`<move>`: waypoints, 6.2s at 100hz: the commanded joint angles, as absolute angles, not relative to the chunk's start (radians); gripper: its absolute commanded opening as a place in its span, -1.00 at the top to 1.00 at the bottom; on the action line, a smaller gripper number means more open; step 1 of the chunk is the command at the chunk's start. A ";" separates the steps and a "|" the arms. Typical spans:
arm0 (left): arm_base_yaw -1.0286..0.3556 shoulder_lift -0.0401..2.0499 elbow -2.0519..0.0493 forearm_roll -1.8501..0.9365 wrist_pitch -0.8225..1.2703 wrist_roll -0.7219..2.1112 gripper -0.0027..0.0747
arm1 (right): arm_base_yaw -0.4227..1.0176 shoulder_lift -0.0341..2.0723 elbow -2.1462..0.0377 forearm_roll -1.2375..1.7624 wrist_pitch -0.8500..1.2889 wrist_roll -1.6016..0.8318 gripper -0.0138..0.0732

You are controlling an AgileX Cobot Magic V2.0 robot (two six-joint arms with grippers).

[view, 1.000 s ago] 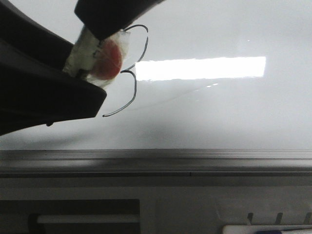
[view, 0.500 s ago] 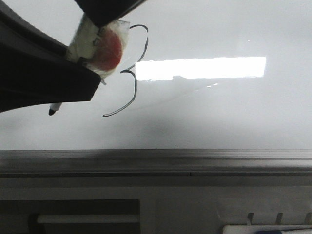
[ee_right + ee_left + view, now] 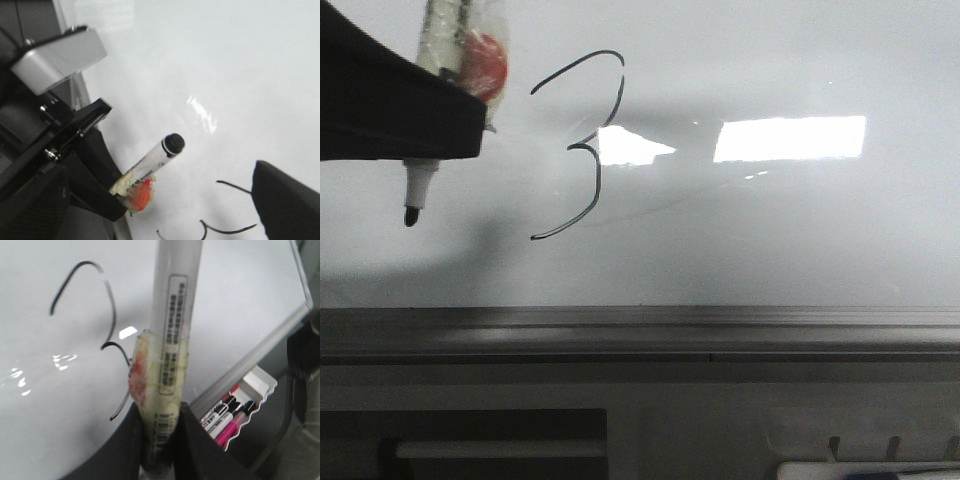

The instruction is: Write number 3 on whiteboard

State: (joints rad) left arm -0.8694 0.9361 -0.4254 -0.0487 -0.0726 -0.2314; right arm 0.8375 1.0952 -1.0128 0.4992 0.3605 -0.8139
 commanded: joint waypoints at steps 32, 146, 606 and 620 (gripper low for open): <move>-0.722 0.994 -0.457 -0.289 -0.048 -0.242 0.99 | 0.825 0.999 -1.045 0.538 0.294 -0.816 -0.86; -0.722 1.114 -0.457 -0.296 -0.179 -0.242 -0.11 | 0.825 1.001 -1.045 0.568 0.370 -0.816 -0.86; -0.014 -0.030 0.012 -0.020 0.282 0.000 0.98 | 0.821 0.141 -0.226 0.568 0.019 -0.793 0.80; -0.014 -0.030 0.012 -0.020 0.282 0.000 0.98 | 0.821 0.141 -0.226 0.568 0.019 -0.793 0.80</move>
State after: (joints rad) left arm -0.0166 -0.0057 0.0017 -0.0126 0.3343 0.0000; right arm 0.8270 0.1343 -0.1999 0.5648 0.0890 -0.7939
